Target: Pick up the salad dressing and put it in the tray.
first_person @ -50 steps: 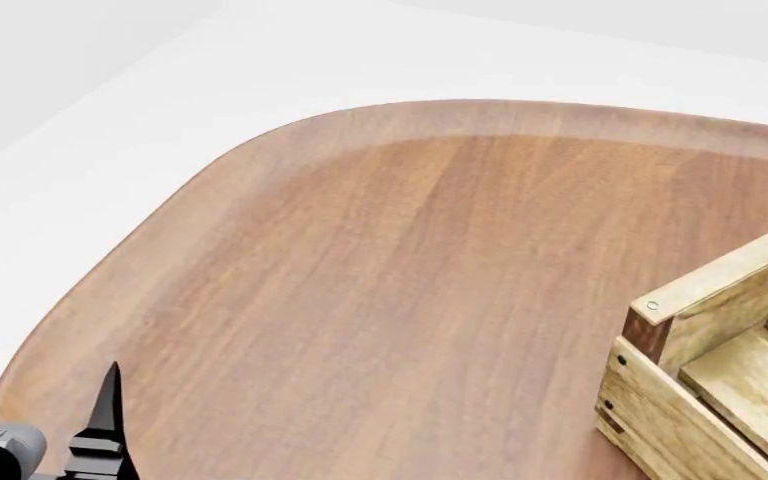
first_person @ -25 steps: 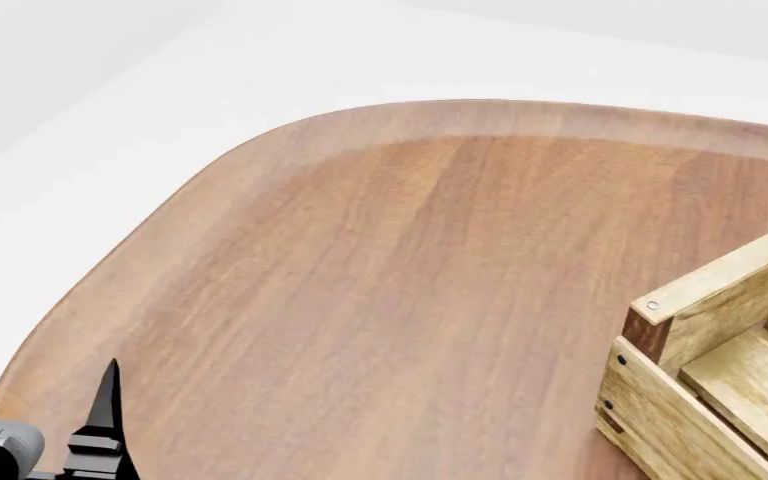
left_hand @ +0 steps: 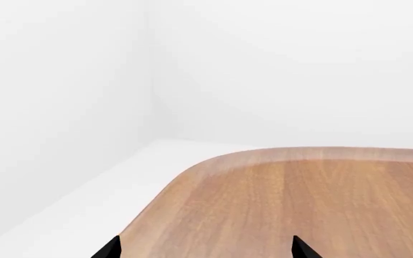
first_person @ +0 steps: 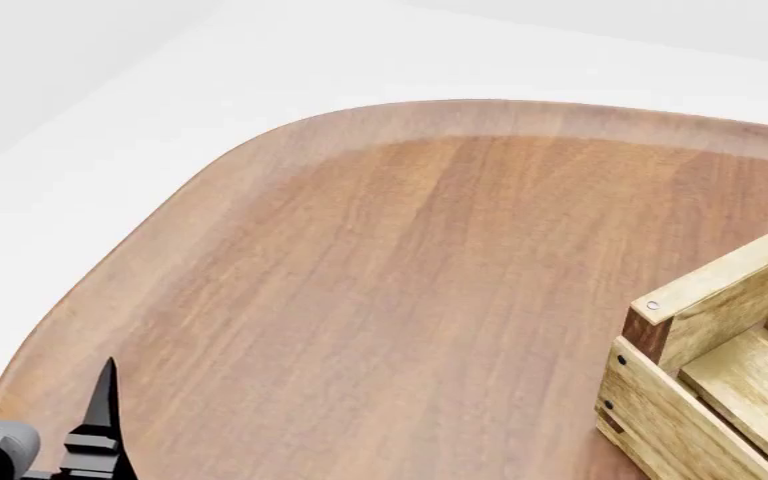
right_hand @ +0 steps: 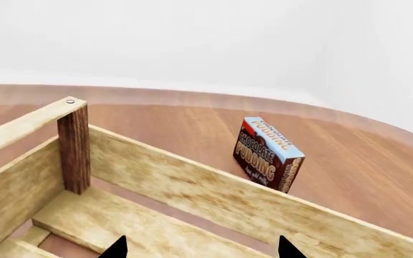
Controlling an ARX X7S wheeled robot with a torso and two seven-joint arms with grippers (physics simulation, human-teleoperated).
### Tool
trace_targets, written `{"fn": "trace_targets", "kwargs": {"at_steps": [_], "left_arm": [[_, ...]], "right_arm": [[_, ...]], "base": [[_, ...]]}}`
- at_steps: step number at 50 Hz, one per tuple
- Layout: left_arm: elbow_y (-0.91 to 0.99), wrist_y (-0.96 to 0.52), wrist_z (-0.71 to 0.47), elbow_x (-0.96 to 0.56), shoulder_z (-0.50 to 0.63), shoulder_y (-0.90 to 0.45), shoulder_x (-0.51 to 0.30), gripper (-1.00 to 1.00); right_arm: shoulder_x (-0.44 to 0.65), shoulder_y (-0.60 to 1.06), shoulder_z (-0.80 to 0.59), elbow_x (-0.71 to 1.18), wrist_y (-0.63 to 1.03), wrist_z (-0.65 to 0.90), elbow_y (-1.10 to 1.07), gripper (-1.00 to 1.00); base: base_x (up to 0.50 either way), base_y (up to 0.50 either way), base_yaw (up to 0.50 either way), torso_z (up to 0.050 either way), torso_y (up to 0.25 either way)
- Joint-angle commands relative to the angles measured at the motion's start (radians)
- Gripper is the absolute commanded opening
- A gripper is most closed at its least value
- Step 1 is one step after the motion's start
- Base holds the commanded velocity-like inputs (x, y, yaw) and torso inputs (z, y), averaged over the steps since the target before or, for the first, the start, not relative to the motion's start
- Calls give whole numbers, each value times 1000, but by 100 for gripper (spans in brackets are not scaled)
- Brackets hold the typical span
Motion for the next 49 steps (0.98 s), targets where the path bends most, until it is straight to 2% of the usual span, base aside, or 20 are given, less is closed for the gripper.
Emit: {"fn": "trace_targets", "kwargs": {"at_steps": [1, 6, 7, 8, 16, 22, 32, 38, 44, 45, 49], "left_arm": [[3, 4, -3, -1, 0, 1, -3, 100], [11, 10, -7, -2, -11, 0, -8, 100], [26, 54, 7, -37, -50, 9, -1, 100], [36, 45, -3, -42, -58, 9, -3, 100], [74, 189, 5, 2, -113, 37, -4, 100], [96, 264, 23, 42, -113, 64, -9, 100], [132, 435, 19, 53, -186, 109, 21, 100], [131, 569, 32, 79, -220, 142, 50, 100], [134, 591, 34, 65, -230, 146, 51, 100], [129, 642, 40, 95, -233, 155, 66, 100], [132, 664, 42, 104, -236, 163, 68, 100]], "right_arm": [[-5, -124, 29, 34, 186, -29, -384, 100], [-5, -213, 51, 60, 284, -46, -644, 100], [-17, -276, 70, 79, 299, -53, -780, 100], [-23, -292, 83, 88, 308, -52, -818, 100], [-73, -427, 131, 129, 310, -44, -1193, 100], [-109, -485, 124, 148, 280, -52, -1343, 100], [-201, -627, 159, 159, 172, -15, -1586, 100], [-273, -732, 166, 108, 24, 31, -1670, 100], [-301, -781, 176, 77, -69, 52, -1713, 100], [-325, -812, 184, 63, -149, 63, -1731, 100], [-355, -847, 205, 63, -250, 79, -1755, 100]], "base": [[0, 0, 0, 0, 0], [0, 0, 0, 0, 0], [0, 0, 0, 0, 0], [0, 0, 0, 0, 0], [0, 0, 0, 0, 0], [0, 0, 0, 0, 0], [0, 0, 0, 0, 0], [0, 0, 0, 0, 0], [0, 0, 0, 0, 0], [0, 0, 0, 0, 0], [0, 0, 0, 0, 0]]}}
